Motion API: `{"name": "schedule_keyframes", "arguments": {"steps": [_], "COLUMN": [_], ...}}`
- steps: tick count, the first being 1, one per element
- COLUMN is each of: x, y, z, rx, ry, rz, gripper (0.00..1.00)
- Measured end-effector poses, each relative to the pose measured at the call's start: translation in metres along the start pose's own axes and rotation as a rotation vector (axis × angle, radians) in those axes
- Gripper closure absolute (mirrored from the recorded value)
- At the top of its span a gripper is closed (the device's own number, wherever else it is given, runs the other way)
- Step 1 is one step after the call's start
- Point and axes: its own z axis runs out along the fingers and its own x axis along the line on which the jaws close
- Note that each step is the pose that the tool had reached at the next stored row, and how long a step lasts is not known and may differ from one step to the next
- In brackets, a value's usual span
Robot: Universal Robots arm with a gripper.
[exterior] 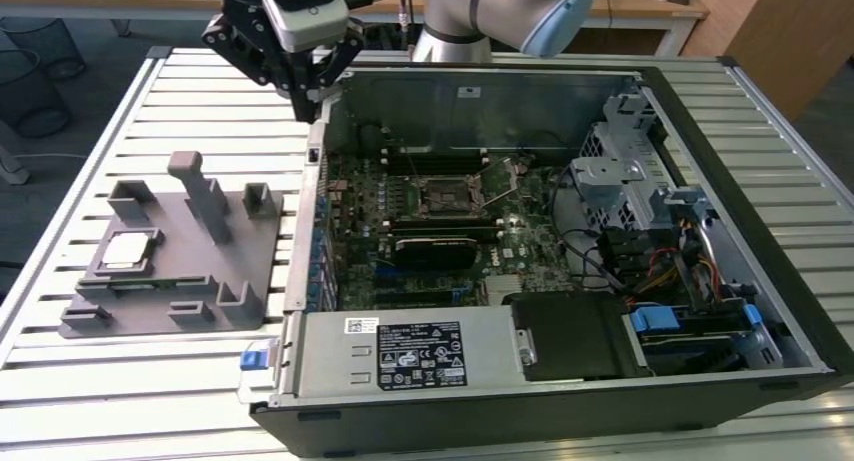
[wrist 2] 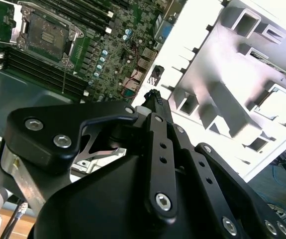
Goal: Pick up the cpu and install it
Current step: 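Reach for the cpu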
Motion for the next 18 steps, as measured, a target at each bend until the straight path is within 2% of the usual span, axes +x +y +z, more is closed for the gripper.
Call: {"name": "schedule_keyframes", "arguments": {"steps": [5, 11, 18], "x": [0.0052, 0.0162, 0.0252], "y": [-0.0004, -0.0012, -0.002], "z": [0.0008, 0.0014, 0.0024], "rx": [0.0, -0.0001, 0.0], "ry": [0.0004, 0.0004, 0.0011], "rz": [0.0, 0.0, 0.0], "gripper": [0.89, 0.89, 0.89]}}
